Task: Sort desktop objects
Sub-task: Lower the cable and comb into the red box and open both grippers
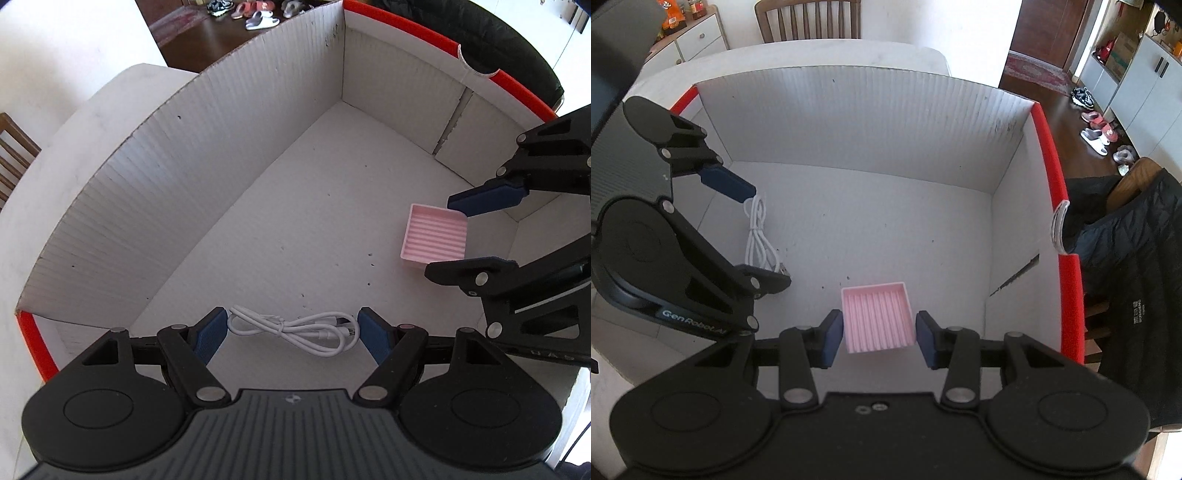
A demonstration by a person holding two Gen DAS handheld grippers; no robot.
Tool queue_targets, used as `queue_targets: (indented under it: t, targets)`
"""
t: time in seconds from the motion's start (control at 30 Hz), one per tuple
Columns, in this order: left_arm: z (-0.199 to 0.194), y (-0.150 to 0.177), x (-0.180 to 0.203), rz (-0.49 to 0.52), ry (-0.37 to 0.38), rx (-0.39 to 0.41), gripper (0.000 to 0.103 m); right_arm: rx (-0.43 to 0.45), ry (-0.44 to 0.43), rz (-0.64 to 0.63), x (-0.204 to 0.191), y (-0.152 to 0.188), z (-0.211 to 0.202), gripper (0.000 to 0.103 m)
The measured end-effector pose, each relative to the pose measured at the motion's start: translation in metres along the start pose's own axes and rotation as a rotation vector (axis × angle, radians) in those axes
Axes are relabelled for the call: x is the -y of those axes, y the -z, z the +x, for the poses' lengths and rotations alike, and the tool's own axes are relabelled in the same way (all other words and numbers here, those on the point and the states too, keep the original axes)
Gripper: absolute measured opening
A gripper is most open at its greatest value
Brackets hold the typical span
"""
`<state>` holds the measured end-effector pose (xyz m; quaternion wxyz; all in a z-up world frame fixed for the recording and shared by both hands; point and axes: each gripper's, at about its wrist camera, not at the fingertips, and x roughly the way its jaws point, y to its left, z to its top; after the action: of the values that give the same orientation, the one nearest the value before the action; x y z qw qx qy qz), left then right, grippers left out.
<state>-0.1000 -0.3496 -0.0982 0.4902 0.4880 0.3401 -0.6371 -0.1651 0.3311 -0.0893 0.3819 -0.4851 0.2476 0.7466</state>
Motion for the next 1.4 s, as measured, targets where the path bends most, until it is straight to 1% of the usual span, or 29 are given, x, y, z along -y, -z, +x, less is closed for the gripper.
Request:
queue_targets:
  t: [0.2, 0.23, 0.27, 0.4, 0.47, 0.53, 0.6, 0.7, 0.83, 0.87, 0.93, 1.0, 1.03, 1.17, 1.23, 1.4]
  targets:
    - [0.000, 0.006, -0.002, 0.008, 0.011, -0.008, 0.077, -0.006, 0.002, 0.023, 0.002, 0.001, -0.002, 0.045]
    - [-0.001, 0.007, -0.003, 0.009, 0.010, -0.006, 0.077, -0.004, 0.008, 0.023, 0.002, 0.001, -0.003, 0.046]
    - [-0.002, 0.008, -0.003, 0.056, 0.028, -0.001, 0.077, -0.003, 0.013, 0.027, 0.002, 0.001, -0.004, 0.049]
    - [-0.006, 0.015, -0.005, 0.062, 0.050, 0.009, 0.078, 0.008, -0.010, 0.045, 0.006, 0.003, -0.013, 0.055]
    - [-0.011, 0.018, -0.007, 0.060, 0.053, 0.023, 0.078, 0.020, -0.019, 0.054, 0.008, 0.005, -0.019, 0.060]
    - [-0.018, 0.022, -0.009, 0.051, 0.064, 0.046, 0.078, 0.037, -0.019, 0.052, 0.006, 0.007, -0.027, 0.063]
    - [-0.029, 0.027, -0.011, 0.046, 0.065, 0.079, 0.078, 0.052, -0.023, 0.049, 0.006, 0.009, -0.034, 0.064]
    - [-0.044, 0.032, -0.011, 0.031, 0.074, 0.123, 0.078, 0.076, -0.040, 0.080, 0.009, 0.012, -0.045, 0.064]
    - [-0.068, 0.035, -0.014, -0.018, 0.100, 0.185, 0.078, 0.117, -0.064, 0.120, 0.007, 0.017, -0.064, 0.065]
    - [-0.074, 0.039, -0.015, -0.026, 0.104, 0.202, 0.078, 0.128, -0.071, 0.129, 0.007, 0.019, -0.068, 0.067]
    - [-0.082, 0.031, -0.008, -0.041, 0.108, 0.230, 0.078, 0.149, -0.077, 0.144, 0.009, 0.022, -0.076, 0.074]
    - [-0.091, 0.037, -0.008, -0.061, 0.108, 0.256, 0.078, 0.167, -0.088, 0.149, 0.009, 0.026, -0.084, 0.074]
    - [-0.095, 0.040, -0.008, -0.073, 0.107, 0.270, 0.078, 0.180, -0.039, 0.239, 0.008, 0.027, -0.088, 0.074]
    - [-0.111, 0.054, -0.011, -0.113, 0.109, 0.336, 0.078, 0.205, -0.054, 0.249, 0.004, 0.030, -0.100, 0.074]
    - [-0.114, 0.056, -0.007, -0.130, 0.108, 0.360, 0.078, 0.214, -0.058, 0.248, -0.003, 0.030, -0.102, 0.074]
    - [-0.133, 0.076, -0.015, -0.162, 0.099, 0.413, 0.078, 0.235, -0.047, 0.236, -0.020, 0.032, -0.109, 0.074]
